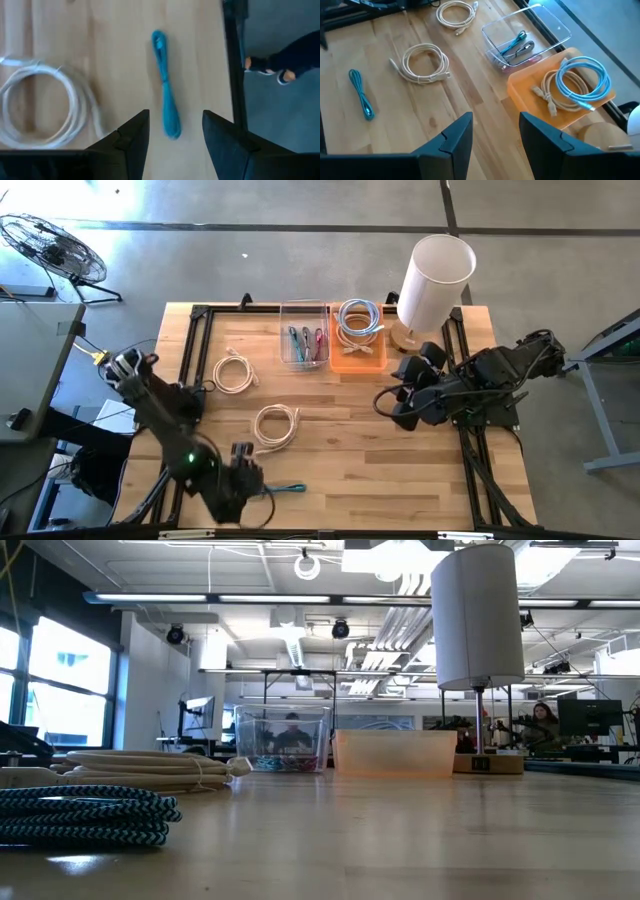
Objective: Pick & Place USB Port
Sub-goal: Put the blue charger cable into the transparent bin
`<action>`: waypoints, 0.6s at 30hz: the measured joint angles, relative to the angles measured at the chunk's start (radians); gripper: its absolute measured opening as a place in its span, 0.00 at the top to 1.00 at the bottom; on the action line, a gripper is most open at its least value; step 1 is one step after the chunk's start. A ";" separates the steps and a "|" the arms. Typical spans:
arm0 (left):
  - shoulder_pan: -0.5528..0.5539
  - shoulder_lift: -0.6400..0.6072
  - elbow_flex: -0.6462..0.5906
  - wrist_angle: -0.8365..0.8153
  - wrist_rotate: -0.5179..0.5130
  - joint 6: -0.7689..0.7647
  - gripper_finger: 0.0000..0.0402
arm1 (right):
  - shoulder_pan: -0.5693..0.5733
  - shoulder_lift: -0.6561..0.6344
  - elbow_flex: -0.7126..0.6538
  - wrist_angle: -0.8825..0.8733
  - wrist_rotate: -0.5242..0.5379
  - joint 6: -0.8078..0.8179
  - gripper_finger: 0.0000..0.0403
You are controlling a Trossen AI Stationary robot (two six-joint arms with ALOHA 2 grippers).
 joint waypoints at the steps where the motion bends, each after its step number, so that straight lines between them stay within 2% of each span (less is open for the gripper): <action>1: -0.015 0.019 0.000 0.013 -0.023 -0.005 0.56 | 0.000 0.000 0.000 0.001 0.000 0.008 0.62; 7: -0.040 0.143 0.000 0.006 -0.041 -0.052 0.56 | 0.000 0.000 0.000 0.052 -0.031 0.012 0.62; 13: 0.005 0.217 -0.001 0.015 0.009 -0.036 0.56 | 0.000 0.000 0.000 0.074 -0.079 0.006 0.62; 18: 0.037 0.238 -0.001 0.045 0.059 -0.029 0.56 | 0.008 0.000 0.000 0.074 -0.076 -0.002 0.62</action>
